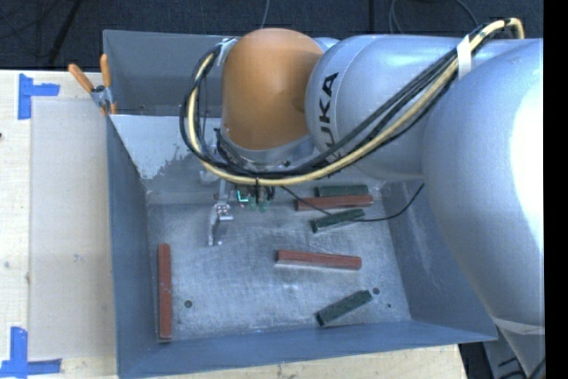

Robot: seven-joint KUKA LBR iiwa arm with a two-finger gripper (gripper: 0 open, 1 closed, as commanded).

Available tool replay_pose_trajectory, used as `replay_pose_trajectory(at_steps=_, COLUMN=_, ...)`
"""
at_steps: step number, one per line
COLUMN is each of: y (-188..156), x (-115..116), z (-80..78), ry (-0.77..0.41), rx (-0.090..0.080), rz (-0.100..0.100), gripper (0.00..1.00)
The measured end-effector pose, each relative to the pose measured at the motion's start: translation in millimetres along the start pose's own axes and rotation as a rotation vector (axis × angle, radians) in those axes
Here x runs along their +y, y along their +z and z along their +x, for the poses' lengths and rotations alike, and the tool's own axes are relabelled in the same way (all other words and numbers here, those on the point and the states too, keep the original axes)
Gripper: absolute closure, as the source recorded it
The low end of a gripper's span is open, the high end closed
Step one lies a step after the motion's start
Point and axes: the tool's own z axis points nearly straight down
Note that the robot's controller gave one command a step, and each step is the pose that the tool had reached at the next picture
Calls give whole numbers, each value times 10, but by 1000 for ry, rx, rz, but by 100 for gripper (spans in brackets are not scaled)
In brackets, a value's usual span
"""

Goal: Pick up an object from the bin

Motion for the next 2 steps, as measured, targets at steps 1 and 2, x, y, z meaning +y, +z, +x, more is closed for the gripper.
replay_pose_trajectory(at_steps=1, y=-49, x=-9, z=-20, ry=4, rx=-8, rz=-2, gripper=0)
replay_pose_trajectory(at_steps=2, y=263, x=142, z=167, ry=-143, rx=-18, rz=0, gripper=0)
